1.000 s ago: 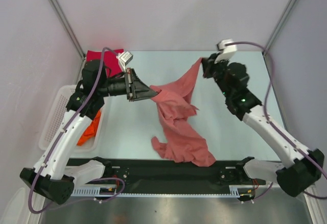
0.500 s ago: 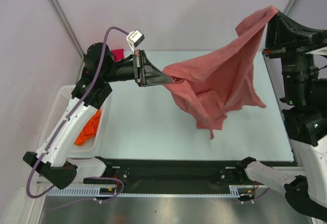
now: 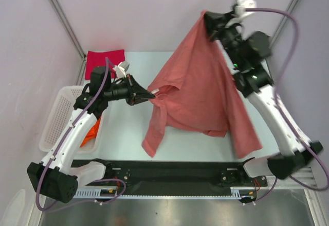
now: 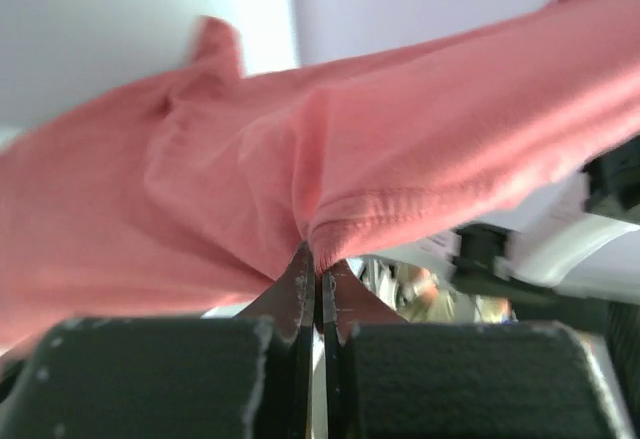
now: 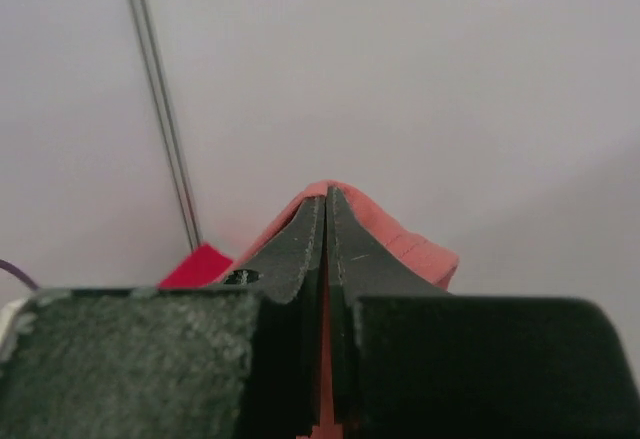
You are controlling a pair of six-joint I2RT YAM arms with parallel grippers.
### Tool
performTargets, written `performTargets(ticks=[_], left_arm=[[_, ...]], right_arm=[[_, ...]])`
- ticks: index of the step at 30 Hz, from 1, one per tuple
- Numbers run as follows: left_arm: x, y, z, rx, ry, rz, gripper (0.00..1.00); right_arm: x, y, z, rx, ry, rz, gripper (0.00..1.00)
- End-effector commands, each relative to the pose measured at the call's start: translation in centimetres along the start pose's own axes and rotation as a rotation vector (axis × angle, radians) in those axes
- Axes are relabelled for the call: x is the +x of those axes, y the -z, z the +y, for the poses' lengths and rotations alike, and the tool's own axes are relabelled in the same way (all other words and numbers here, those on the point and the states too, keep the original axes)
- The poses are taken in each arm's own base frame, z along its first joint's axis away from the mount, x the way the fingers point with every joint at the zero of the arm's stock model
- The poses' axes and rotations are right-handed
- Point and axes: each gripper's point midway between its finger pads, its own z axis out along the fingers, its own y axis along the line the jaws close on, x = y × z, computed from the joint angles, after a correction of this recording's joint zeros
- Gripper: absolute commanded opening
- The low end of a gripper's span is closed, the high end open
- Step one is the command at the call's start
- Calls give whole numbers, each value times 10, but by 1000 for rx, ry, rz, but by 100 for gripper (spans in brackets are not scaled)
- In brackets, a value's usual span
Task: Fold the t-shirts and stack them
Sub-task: Flatten the tshirt out
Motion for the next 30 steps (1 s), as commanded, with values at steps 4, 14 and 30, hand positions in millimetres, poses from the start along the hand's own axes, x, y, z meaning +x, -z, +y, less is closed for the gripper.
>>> performTargets(ticks=[4, 14, 30], left_arm=[[-21, 14, 95, -317, -40, -116, 0], [-50, 53, 197, -851, -145, -155, 58], [-91, -18, 187, -974, -436, -185, 75]], right_arm=[[164, -58, -12, -61, -17, 169, 0], [370, -52, -20, 19, -272, 706, 26], [374, 266, -44, 554, -373, 1430, 70]])
